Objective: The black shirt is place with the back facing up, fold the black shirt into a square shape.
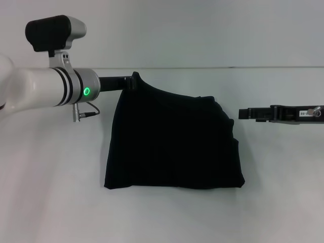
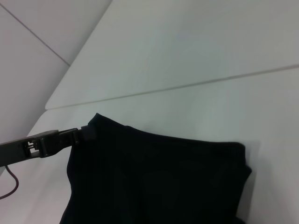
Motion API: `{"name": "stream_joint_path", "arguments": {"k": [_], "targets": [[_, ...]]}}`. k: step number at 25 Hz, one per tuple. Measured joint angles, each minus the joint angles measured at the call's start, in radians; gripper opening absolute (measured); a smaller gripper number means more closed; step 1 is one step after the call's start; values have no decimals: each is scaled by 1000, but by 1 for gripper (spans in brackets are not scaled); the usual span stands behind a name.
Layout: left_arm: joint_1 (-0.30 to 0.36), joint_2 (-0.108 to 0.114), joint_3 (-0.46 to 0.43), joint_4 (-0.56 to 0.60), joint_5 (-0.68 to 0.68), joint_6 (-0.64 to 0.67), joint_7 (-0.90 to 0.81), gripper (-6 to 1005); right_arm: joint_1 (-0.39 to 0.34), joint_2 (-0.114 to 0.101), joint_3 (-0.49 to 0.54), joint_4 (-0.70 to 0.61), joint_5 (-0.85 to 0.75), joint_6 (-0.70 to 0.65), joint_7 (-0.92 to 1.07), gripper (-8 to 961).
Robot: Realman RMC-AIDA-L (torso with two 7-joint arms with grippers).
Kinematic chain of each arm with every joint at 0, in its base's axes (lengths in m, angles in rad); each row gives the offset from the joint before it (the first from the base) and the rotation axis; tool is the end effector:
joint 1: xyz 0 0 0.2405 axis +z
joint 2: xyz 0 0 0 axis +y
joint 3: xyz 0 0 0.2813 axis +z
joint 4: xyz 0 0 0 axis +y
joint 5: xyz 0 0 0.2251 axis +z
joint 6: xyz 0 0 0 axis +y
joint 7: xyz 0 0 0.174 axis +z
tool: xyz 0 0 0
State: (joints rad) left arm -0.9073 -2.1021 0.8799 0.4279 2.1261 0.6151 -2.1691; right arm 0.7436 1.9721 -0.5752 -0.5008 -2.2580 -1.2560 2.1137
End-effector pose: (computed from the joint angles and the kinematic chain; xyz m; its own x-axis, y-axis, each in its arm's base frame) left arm -0.2325 0.5161 -0.0819 0.4904 0.6633 0.5653 0.8685 -0.3182 -0.3800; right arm 0.2926 0.4458 -0.0164 0.3753 -0.8023 -0.4642 -0.9211 -0.3789 -0.0897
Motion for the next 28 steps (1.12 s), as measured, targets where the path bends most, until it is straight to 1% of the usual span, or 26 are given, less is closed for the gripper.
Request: {"name": "stream_joint_path", "arguments": {"k": [3, 8, 11, 13, 16, 21, 24, 28], "targets": [[4, -4, 0, 3, 0, -1, 6, 92, 3, 4, -4, 10, 1, 9, 0, 796], [5, -5, 1, 4, -3, -10, 26, 114, 10, 19, -7, 24, 1, 34, 6, 794], [8, -6, 1, 8, -1, -6, 25, 246, 17, 22, -7, 60, 1, 53, 9, 793], [18, -5, -1, 25, -1, 20, 21, 334, 17, 22, -7, 74, 1, 54, 11, 792], [58, -8, -2, 110, -7, 120, 19, 399, 11, 22, -7, 76, 1, 45, 27, 790], [126, -31, -3, 255, -9, 244, 25, 507, -3, 15, -10, 77, -1, 31, 70, 788], [143, -38, -6, 281, -9, 262, 25, 572, -9, 14, -15, 83, -1, 24, 95, 787], [149, -41, -4, 283, -9, 265, 25, 662, -11, 14, -4, 111, 5, 30, 114, 785]]}}
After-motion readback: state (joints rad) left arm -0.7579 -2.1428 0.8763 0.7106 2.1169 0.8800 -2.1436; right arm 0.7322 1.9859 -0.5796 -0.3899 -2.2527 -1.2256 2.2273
